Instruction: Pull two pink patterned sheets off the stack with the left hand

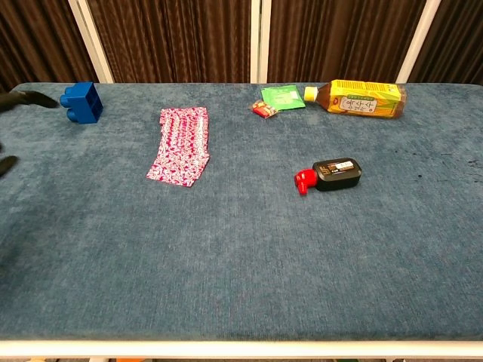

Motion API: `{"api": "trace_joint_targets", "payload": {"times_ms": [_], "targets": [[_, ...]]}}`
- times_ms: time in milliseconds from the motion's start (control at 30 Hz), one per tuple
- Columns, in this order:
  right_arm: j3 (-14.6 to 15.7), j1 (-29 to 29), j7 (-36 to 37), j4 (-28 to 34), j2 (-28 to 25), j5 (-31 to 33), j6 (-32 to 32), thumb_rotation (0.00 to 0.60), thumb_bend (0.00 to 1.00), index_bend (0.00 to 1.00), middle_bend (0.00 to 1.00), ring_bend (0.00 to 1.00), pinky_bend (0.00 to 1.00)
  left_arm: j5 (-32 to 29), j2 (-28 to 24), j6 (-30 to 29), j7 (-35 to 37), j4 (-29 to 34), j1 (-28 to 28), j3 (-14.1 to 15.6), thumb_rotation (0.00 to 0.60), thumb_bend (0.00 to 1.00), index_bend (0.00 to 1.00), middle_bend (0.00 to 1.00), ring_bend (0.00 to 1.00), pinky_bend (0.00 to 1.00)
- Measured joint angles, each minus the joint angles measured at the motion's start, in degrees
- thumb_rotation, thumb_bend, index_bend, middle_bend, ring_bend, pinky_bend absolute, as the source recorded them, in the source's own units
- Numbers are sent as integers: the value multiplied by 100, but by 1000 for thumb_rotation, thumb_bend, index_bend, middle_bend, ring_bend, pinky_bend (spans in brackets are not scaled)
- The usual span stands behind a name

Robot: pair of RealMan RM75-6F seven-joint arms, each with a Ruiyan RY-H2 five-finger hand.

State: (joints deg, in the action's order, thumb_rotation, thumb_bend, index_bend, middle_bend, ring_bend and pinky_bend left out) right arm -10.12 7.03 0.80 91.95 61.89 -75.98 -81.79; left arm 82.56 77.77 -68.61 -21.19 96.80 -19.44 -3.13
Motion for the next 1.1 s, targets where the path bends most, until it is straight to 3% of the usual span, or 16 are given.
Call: {"api": "trace_joint_targets", "payload": {"times_ms": [567, 1100], "targets": [[-24, 55, -18, 2, 0, 99, 114, 600, 137, 0, 0, 0, 0, -817, 945, 965, -732, -533, -810, -220, 600, 549, 113, 925, 919, 902], [-37, 39, 120, -101, -53, 213, 189, 600, 138, 0, 0, 0, 0, -1765, 1816, 1784, -1177, -1535, -1606, -368, 600, 556, 113, 929, 920, 902]]}}
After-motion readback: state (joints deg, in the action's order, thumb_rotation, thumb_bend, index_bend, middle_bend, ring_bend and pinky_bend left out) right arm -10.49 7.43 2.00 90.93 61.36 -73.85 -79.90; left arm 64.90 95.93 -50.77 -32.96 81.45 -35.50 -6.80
